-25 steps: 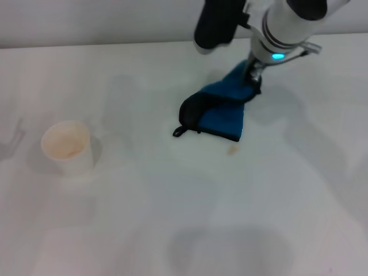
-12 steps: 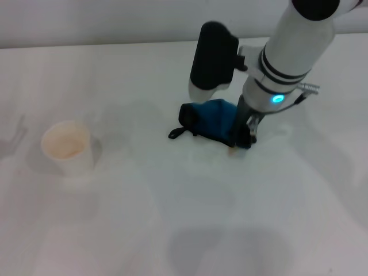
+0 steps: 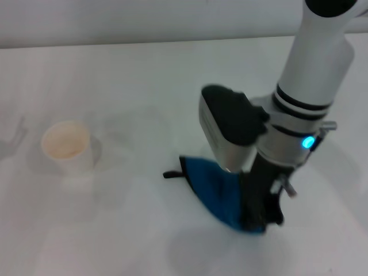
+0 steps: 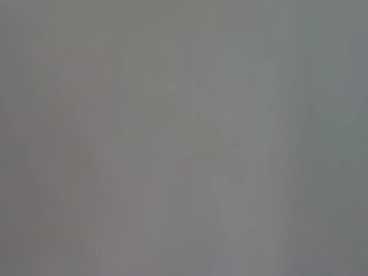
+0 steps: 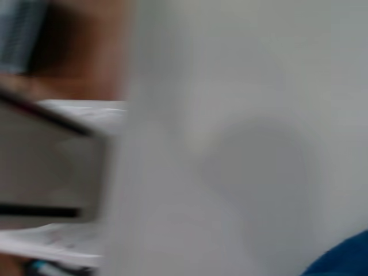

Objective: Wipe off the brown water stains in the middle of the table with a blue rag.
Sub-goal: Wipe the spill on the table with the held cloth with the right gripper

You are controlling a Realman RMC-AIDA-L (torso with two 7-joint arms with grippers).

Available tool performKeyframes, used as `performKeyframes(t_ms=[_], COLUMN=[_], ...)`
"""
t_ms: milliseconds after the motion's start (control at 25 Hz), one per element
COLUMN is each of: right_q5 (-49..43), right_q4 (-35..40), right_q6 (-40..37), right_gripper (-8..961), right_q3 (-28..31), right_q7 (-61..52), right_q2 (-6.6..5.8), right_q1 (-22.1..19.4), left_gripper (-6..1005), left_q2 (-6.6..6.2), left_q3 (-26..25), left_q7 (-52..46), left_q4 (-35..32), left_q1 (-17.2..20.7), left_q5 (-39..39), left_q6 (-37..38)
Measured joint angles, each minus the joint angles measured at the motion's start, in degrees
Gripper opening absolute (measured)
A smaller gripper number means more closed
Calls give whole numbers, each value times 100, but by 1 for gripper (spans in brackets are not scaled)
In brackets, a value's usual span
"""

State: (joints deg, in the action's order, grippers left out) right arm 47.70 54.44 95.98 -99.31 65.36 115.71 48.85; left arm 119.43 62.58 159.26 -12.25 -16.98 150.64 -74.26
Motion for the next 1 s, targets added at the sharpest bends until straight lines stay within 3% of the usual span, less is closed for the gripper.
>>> performKeyframes(t_ms=[160,320,720,1000], right_q5=[318,438,-679,-1692], right_q4=[211,222,-281,-265], right_q6=[583,629,-1226,-2582], right_gripper=[17,17,17,16], right_q3=[-2,120,1428,1667], right_q7=[464,531,-239,-1343], right_q2=[0,-25,-30,-38], right_q1=[-153,-168,-193,-387], left_gripper=[882,882,881,880], left_q2=[1,1,1,1], left_q3=[0,19,36,35], left_q7=[-1,1,5,11], left_q4=[15,44,74,74], left_q1=[-12,-57,-117,-121], left_q5=[0,0,0,0], left_q6=[0,0,-1,0])
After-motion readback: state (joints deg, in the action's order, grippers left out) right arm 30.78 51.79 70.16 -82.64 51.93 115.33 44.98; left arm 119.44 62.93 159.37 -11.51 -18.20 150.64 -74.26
